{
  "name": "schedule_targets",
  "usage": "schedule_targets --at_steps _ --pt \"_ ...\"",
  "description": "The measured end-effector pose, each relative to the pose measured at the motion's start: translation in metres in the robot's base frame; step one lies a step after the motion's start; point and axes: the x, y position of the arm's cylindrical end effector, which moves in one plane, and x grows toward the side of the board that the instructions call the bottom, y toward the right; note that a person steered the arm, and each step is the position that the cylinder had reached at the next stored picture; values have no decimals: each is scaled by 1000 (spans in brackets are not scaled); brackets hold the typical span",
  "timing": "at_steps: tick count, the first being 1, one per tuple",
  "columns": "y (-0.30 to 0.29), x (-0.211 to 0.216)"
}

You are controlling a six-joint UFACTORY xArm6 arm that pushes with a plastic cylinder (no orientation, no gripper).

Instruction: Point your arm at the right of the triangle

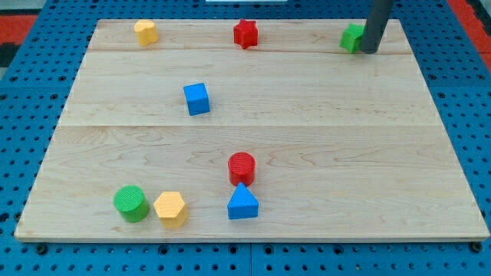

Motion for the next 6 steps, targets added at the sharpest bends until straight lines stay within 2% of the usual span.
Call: schedule_targets --at_steps 1,2,3,5,6 --pt "0 0" --pt "29 4" --pt "19 41" --pt "-62 97" --pt "-81 162"
